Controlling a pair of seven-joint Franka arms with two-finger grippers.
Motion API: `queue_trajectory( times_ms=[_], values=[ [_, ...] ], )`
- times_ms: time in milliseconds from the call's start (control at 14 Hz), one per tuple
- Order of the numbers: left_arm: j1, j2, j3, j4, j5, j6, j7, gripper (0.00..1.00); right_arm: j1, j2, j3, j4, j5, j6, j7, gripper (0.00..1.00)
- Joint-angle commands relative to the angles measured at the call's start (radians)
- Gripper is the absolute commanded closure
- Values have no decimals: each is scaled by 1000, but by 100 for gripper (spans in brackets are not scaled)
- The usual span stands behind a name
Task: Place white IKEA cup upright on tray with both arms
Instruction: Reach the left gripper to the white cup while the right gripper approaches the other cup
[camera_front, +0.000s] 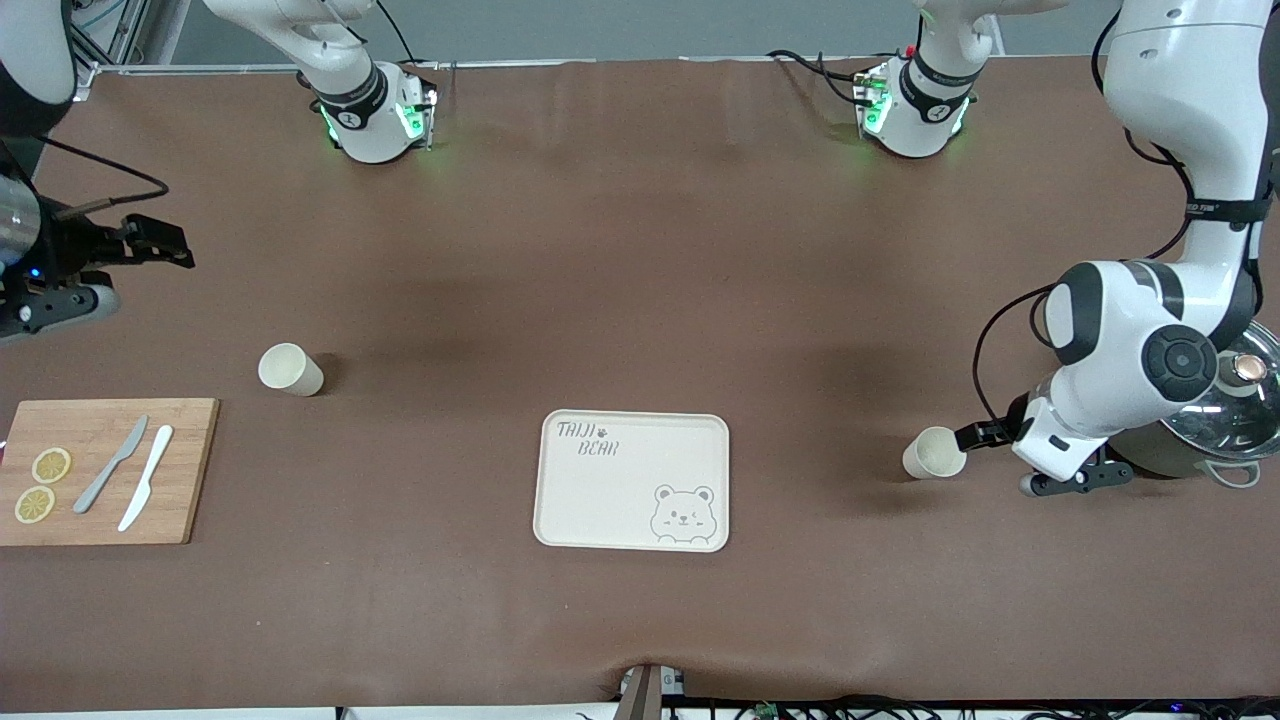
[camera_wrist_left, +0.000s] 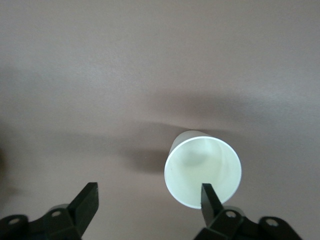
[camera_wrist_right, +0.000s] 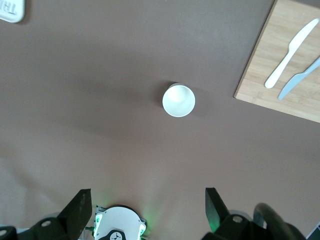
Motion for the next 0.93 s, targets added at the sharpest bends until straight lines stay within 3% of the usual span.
queue_trajectory(
  times_ms=[0,286,714,857],
  values=[
    [-2,13,-3,-14,-13,36,-14,24,-17,59,5,42,-30,-12,-22,0],
    [-5,38,-12,-14,-15,50,-16,36,-49,107,3,29,-29,-8,-17,0],
    [-16,75,-16,-11,-15,102,-16,60,-66,44,5,-169,-13,123,79,0],
    [-16,86,-16,-8,-15,102,-23,84,-61,24,5,-215,-3,135,145,0]
  ],
)
